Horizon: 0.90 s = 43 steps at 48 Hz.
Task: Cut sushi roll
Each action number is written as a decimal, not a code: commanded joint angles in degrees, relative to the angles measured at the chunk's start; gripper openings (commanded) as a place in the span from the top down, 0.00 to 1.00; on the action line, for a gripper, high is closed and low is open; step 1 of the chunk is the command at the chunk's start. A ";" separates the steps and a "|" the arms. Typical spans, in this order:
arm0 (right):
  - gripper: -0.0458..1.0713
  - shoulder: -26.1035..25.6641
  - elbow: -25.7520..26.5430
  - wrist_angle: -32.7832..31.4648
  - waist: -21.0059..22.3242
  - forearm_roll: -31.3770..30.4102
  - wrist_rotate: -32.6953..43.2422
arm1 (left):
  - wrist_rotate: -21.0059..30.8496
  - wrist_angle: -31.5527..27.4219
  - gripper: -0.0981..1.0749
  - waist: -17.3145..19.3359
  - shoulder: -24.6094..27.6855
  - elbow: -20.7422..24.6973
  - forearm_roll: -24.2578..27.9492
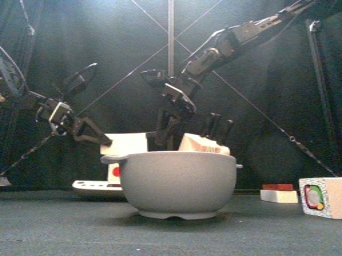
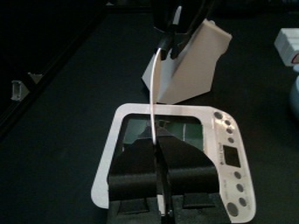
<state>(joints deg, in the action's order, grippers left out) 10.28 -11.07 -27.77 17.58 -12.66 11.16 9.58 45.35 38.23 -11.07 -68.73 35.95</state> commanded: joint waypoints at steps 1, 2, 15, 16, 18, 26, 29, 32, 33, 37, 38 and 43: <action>0.53 -2.02 2.37 0.35 1.41 -0.97 0.09 | 0.26 0.35 0.79 0.70 -1.14 0.70 5.36; 0.53 -2.20 2.46 0.26 1.49 -1.05 -0.26 | 0.44 0.35 0.79 0.70 -1.41 0.53 6.42; 0.53 -2.90 4.31 -1.32 1.49 4.92 -9.32 | 5.19 2.46 0.80 1.41 -5.10 0.35 11.69; 0.53 -2.90 4.57 -1.67 1.49 6.06 -10.46 | 5.89 2.64 0.80 1.67 -5.54 0.44 12.74; 0.53 -2.90 5.01 -2.46 1.85 9.23 -13.80 | 6.86 3.08 0.80 2.20 -5.89 0.62 14.15; 0.53 -2.72 6.06 -3.43 4.57 19.86 -25.66 | 13.36 6.77 0.80 5.89 -5.54 2.72 20.21; 0.53 -2.46 5.98 -3.25 5.45 22.68 -29.27 | 15.82 8.17 0.80 8.09 -4.66 3.60 22.24; 0.53 -2.02 5.54 -2.90 5.98 24.79 -32.52 | 17.84 8.79 0.80 10.11 -3.34 4.48 24.26; 0.53 -1.85 5.36 -2.72 5.98 25.22 -33.40 | 18.28 8.79 0.80 10.55 -2.72 4.75 24.87; 0.53 -0.97 4.92 -1.49 6.15 26.37 -36.21 | 18.72 9.05 0.80 12.39 -0.35 5.54 26.89; 0.53 -0.79 4.83 -1.23 6.06 26.46 -36.56 | 18.72 9.05 0.80 12.66 0.09 5.63 27.16; 0.53 0.09 4.83 -0.97 6.06 26.54 -37.09 | 18.81 9.40 0.80 13.10 1.76 5.80 27.77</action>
<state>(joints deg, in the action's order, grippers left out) 11.25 -7.21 -30.15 23.29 13.45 -25.66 28.30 53.88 51.33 -10.37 -64.25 63.19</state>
